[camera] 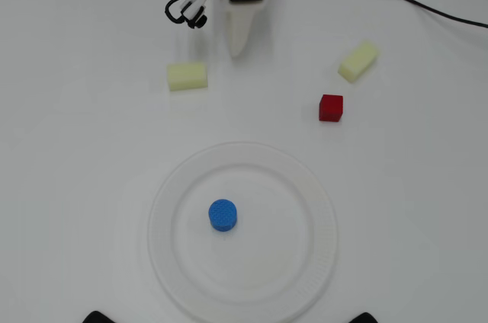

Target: Grasp a blue block and put it in the dish.

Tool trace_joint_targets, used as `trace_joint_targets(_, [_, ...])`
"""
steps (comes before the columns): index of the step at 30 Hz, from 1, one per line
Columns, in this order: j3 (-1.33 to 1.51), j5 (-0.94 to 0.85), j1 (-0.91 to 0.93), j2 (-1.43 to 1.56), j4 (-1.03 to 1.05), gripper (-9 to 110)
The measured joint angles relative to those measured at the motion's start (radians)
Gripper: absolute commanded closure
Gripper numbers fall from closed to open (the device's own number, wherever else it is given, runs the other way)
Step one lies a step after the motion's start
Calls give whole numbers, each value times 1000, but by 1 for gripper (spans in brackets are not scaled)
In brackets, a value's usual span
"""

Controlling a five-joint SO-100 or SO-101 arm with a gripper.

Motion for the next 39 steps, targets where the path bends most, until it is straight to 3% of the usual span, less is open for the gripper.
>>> trace_joint_targets(14, [0, -5, 0, 0, 17, 101])
trace_joint_targets(19, [0, -9, 0, 0, 17, 88])
trace_joint_targets(39, [0, -23, 0, 0, 17, 88])
